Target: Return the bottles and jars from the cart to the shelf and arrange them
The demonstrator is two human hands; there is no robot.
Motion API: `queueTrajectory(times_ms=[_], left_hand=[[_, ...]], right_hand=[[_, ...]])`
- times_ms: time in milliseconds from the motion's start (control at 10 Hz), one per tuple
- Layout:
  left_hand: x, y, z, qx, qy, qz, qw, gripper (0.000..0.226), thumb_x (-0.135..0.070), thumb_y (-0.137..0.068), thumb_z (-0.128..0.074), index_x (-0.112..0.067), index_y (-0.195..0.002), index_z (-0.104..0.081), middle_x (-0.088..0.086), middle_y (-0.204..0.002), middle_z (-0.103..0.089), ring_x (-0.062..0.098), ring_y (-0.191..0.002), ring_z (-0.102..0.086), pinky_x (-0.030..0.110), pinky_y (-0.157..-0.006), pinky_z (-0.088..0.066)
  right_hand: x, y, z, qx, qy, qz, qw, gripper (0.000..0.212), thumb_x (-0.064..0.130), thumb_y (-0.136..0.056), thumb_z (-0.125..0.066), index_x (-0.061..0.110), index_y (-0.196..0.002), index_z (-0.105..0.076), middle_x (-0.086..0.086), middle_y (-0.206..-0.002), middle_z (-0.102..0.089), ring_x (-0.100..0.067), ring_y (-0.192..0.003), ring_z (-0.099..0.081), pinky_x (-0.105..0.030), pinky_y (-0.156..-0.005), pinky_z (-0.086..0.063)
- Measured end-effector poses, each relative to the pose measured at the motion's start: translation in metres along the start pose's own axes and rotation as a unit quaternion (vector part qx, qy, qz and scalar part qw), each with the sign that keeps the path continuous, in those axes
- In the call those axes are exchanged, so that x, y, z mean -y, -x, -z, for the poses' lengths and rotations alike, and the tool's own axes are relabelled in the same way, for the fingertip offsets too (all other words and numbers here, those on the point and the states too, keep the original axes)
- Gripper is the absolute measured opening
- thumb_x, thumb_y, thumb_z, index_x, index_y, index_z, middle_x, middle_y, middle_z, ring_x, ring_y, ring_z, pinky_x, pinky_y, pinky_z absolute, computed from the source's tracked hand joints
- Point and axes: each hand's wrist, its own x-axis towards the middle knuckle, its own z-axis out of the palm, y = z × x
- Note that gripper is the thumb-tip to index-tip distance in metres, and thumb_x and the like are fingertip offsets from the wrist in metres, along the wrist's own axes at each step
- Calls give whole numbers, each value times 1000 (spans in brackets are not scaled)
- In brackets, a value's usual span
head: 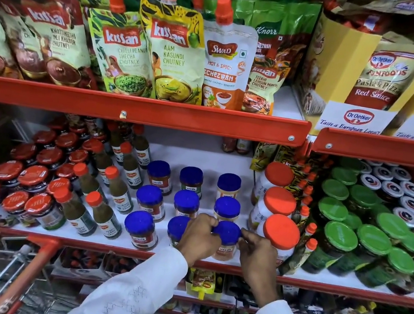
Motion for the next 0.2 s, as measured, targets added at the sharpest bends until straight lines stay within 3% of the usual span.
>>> queueTrajectory(times_ms=[100,200], left_hand=[[-2,5,2,12,-5,-12,1000,34,3,-82,-58,-15,-110,-66,2,-106,-70,21,-103,-65,35,-91,-55],[-10,21,11,-42,-24,-47,998,46,-3,-87,-60,-16,-131,-57,0,-121,-64,21,-116,-62,26,-90,-48]], right_hand=[[-4,-1,-2,4,1,0,1000,29,0,-90,-58,5,-117,-67,-11,-114,-72,-21,-100,-67,-30,-90,-51],[-5,4,8,-36,1,8,999,32,6,-90,-61,11,-121,-65,-8,-121,-70,-20,-102,-69,-34,-89,-56]])
